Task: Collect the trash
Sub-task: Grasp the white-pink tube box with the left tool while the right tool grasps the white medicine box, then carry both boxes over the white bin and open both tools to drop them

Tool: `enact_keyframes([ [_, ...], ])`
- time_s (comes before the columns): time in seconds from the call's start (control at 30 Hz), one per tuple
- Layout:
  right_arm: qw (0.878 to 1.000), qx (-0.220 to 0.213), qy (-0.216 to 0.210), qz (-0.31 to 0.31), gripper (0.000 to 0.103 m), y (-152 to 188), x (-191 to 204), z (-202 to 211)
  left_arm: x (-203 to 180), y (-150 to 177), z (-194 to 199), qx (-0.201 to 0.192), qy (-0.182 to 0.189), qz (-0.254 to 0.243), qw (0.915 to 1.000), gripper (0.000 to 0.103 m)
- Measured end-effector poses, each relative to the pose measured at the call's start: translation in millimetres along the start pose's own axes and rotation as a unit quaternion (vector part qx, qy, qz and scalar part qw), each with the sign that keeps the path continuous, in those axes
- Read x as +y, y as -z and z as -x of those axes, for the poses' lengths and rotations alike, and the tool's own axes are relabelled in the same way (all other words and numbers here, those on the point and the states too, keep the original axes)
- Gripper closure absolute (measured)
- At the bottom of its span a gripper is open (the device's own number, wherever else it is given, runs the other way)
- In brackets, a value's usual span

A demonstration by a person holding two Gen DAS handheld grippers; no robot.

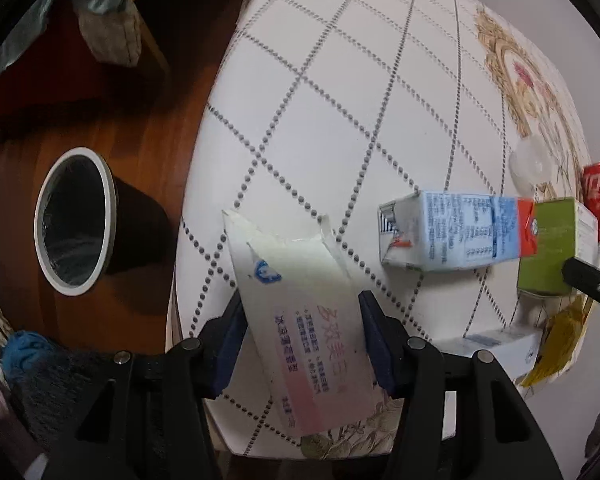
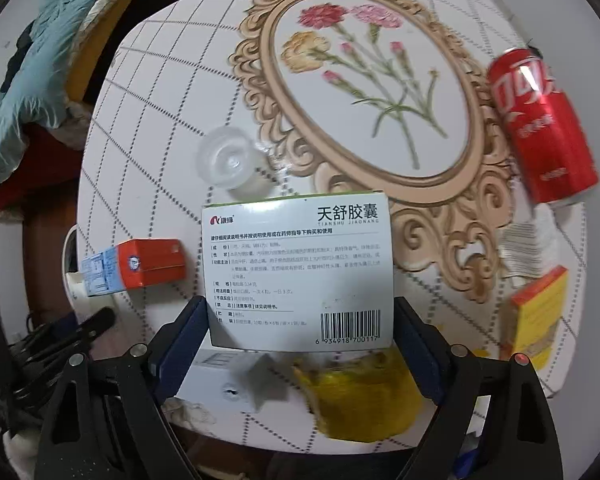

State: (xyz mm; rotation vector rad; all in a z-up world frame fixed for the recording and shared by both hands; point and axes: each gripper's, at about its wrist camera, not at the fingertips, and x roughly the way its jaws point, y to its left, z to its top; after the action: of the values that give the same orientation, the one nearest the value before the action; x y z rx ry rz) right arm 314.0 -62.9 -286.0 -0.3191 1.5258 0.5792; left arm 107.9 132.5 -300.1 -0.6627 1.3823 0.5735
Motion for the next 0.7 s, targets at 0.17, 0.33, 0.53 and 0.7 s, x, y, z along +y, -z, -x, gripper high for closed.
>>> enact_keyframes([
  [0.17, 1.000, -0.001, 0.022, -0.006, 0.011, -10, 10, -8, -2, 4, 1, -0.026, -0.014, -0.003, 0.9996, 0.056],
  [0.33, 0.999, -0.008, 0.049, 0.001, 0.011, -20, 28, -21, -12, 11, 17, -0.065, -0.034, -0.021, 0.9971, 0.057],
  [0.53, 0.998, -0.031, 0.053, 0.007, 0.014, -14, 40, -18, -12, 17, 51, -0.116, -0.045, -0.036, 0.9916, 0.058],
  [0.7, 0.997, -0.074, 0.037, 0.005, 0.014, 0, 48, 7, 0, 15, 86, -0.166, -0.041, -0.042, 0.9844, 0.058],
])
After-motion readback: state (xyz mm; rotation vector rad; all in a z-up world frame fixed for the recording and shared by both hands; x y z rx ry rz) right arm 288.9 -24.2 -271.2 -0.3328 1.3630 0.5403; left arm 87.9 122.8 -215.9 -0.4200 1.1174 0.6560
